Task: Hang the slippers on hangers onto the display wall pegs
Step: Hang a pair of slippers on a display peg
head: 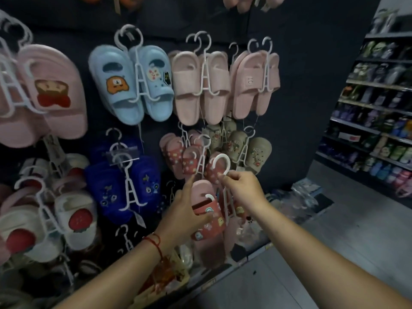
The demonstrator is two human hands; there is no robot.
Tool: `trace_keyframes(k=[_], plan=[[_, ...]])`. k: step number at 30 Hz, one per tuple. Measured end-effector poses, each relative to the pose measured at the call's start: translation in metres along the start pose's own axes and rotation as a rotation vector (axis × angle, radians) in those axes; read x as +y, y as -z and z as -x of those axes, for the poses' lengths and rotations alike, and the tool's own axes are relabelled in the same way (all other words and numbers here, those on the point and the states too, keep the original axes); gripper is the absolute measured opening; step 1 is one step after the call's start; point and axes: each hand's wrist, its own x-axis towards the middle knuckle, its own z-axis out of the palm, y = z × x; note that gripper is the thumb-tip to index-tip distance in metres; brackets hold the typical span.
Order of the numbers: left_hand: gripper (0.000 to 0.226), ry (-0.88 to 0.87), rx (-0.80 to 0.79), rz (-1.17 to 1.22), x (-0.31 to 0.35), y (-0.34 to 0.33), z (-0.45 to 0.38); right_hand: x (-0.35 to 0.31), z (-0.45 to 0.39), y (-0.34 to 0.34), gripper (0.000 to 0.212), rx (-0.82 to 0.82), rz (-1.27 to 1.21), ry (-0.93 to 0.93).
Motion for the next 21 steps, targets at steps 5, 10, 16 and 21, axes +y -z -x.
trace_keyframes(k=[5, 10, 16, 21], plan=[[0.112, 0.059, 0.007, -0.012, -0.007, -0.001, -0.049, 0.005, -0.057, -0.009, 0.049, -0.048, 0.016, -0.030], [0.107, 0.136, 0.036, -0.054, -0.014, -0.017, -0.096, 0.034, -0.118, -0.023, 0.051, -0.128, 0.023, -0.053], [0.110, 0.238, 0.088, -0.040, -0.019, -0.034, -0.145, 0.066, -0.179, -0.034, 0.050, -0.162, 0.014, -0.018], [0.115, 0.306, 0.160, 0.002, -0.024, -0.045, -0.175, 0.081, -0.219, -0.039, 0.050, -0.191, 0.036, -0.082]])
